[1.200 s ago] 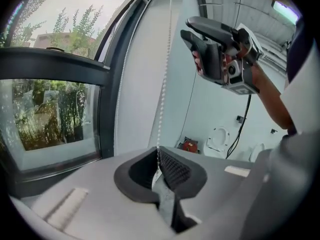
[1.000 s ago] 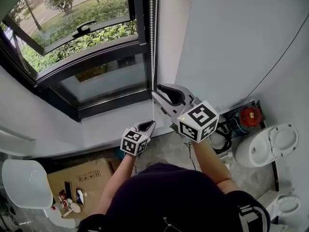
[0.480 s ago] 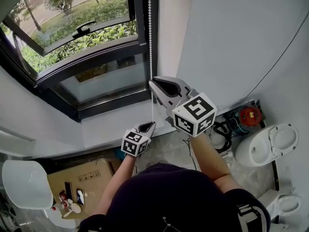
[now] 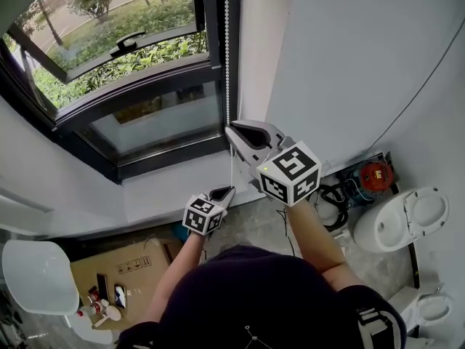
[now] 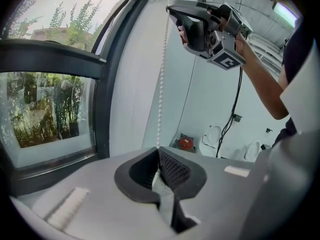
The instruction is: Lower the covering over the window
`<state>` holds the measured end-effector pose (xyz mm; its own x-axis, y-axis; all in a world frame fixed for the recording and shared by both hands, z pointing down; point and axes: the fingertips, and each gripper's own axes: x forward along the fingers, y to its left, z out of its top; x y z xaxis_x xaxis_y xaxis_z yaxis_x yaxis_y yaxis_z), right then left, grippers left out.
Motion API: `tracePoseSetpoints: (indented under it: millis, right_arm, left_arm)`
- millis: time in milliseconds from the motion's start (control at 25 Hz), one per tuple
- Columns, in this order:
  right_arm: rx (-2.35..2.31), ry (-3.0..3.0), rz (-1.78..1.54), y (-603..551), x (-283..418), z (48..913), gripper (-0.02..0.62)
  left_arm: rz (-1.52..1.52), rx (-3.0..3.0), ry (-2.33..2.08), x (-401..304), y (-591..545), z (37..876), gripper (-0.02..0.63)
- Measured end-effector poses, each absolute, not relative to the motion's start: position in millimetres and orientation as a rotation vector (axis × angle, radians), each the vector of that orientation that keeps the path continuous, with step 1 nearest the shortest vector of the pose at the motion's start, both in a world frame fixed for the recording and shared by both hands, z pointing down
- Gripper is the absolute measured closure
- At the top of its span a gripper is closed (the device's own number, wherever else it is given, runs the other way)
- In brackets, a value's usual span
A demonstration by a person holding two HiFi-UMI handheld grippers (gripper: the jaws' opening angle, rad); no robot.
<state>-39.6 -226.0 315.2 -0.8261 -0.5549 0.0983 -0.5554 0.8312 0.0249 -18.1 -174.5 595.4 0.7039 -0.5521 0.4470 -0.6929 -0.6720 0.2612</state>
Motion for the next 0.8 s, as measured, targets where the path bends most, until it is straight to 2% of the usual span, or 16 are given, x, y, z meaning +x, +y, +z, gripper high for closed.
tracePoseSetpoints:
  millis: [360, 800]
  right_arm:
    - [0.873, -2.791, 0.046, -222.2, -42.7, 367.5, 0.574]
    - [0.813, -2.645, 0.198, -215.6, -41.3, 463.6, 0.574]
  left_arm:
    - [0.432, 2.451, -0.927, -24.0, -157.1, 612.5, 0.589]
    - [0.148, 2.529, -1.048, -47.3, -181.7, 531.3, 0.569]
